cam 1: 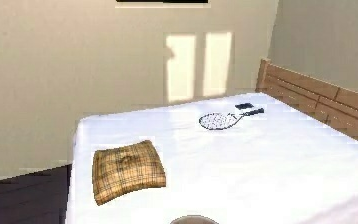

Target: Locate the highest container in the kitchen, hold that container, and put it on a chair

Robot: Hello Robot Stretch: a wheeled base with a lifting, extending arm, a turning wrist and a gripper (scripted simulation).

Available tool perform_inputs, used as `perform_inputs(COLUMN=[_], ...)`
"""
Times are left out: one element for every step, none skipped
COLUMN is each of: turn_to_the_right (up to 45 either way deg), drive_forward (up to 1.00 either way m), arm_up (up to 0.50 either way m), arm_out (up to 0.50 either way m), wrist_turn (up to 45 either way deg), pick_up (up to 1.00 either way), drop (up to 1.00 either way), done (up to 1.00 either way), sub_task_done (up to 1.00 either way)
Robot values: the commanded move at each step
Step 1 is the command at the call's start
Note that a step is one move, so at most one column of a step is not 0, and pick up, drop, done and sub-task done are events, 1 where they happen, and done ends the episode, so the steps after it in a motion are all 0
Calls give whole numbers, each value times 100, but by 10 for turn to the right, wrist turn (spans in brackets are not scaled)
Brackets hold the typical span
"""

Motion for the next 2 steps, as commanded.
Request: perform_inputs(turn_to_the_right=[30, -450], drive_forward=[0, 0], arm_up=[0, 0], arm_out=[0, 0], wrist_turn=[0, 0], pick_up=[0, 0], drop=[0, 0], done=[0, 0], sub_task_done=[0, 0])
